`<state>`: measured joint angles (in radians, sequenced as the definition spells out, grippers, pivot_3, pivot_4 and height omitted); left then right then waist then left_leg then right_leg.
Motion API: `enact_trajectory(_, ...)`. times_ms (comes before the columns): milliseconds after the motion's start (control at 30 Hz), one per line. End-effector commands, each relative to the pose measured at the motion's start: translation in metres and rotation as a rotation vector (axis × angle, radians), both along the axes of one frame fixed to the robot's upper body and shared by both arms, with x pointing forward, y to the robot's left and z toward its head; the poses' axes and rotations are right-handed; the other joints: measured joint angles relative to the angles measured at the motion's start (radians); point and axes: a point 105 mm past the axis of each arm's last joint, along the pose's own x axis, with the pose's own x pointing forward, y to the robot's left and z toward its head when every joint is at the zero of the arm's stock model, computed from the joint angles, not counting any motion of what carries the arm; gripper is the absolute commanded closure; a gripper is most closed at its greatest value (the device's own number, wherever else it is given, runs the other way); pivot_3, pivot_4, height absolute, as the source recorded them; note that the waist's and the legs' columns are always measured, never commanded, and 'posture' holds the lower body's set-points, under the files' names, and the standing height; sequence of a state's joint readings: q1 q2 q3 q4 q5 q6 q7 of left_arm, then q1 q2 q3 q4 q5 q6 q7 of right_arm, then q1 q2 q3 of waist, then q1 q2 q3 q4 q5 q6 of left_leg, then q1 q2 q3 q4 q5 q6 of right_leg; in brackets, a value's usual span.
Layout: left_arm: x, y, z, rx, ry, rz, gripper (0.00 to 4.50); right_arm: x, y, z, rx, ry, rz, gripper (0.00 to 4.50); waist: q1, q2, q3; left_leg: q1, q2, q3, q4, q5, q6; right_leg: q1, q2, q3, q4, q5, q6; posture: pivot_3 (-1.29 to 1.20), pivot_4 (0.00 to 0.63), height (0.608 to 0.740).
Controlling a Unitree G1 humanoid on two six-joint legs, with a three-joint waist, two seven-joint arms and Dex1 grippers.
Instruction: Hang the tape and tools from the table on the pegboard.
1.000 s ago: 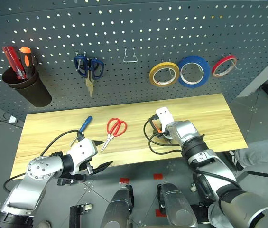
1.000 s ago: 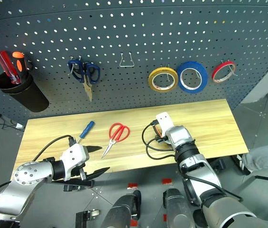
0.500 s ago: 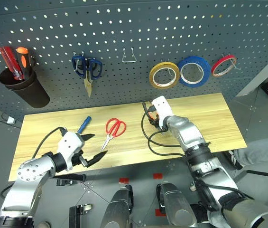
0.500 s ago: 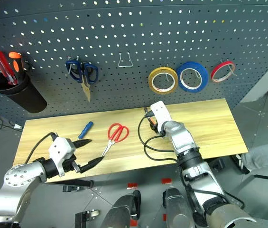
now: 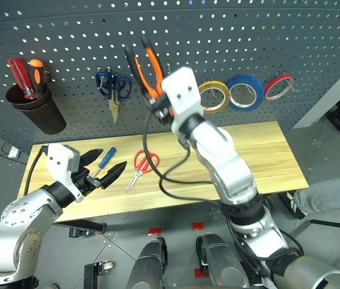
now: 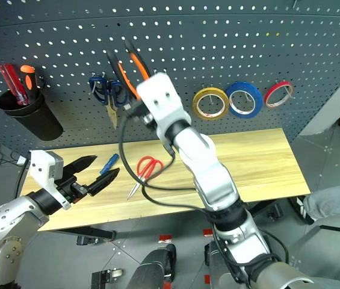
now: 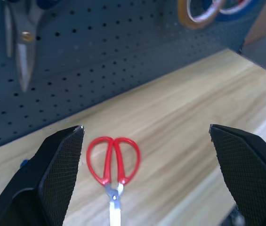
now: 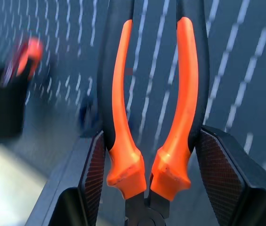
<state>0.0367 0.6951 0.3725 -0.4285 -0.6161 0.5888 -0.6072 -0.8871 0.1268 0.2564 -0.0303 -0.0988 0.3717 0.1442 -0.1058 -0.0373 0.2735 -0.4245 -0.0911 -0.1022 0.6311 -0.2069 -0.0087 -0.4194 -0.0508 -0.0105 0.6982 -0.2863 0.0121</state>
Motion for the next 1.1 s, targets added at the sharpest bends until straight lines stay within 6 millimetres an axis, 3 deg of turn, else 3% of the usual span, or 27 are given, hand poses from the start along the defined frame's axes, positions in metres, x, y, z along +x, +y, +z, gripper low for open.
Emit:
enact_trajectory(33, 0.011, 0.008, 0.021, 0.058, -0.054, 0.049, 0.0, 0.004, 0.008, 0.033, 0.074, -0.121, 0.007, 1.94, 0.005, 0.0, 0.0, 0.0, 0.0, 0.0, -0.001, 0.001, 0.0, 0.0, 0.0, 0.0, 0.0, 0.001, 0.0, -0.12, 0.197, 0.74)
enact_trajectory(200, 0.024, 0.005, 0.03, 0.107, -0.059, 0.058, 0.0, 0.023, 0.014, 0.051, 0.086, -0.191, -0.021, 1.94, 0.014, 0.0, 0.0, 0.0, 0.001, 0.001, -0.001, 0.003, 0.0, 0.0, 0.001, 0.0, 0.0, 0.002, -0.001, -0.09, 0.205, 0.74)
enact_trajectory(533, 0.036, -0.003, 0.031, 0.125, -0.06, 0.058, 0.0, 0.056, 0.005, 0.062, 0.094, -0.232, -0.11, 1.94, 0.016, 0.0, 0.001, -0.001, 0.002, 0.002, -0.002, 0.003, 0.0, -0.002, 0.002, 0.001, -0.001, 0.002, -0.001, -0.07, 0.255, 0.74)
enact_trajectory(800, 0.034, -0.004, 0.026, 0.128, -0.036, 0.047, 0.0, 0.072, -0.001, 0.049, 0.085, -0.179, -0.15, 1.94, 0.016, 0.001, 0.006, -0.001, 0.003, 0.002, -0.003, 0.002, 0.0, -0.002, 0.002, 0.001, -0.001, 0.002, -0.002, -0.05, 0.313, 0.74)
enact_trajectory(1100, 0.032, -0.004, 0.018, 0.127, -0.015, 0.048, 0.0, 0.081, 0.0, 0.017, 0.075, -0.09, -0.177, 1.94, 0.019, 0.002, 0.015, -0.001, 0.005, 0.004, -0.003, 0.002, 0.001, -0.002, 0.003, 0.001, -0.001, 0.002, -0.002, -0.05, 0.329, 0.74)
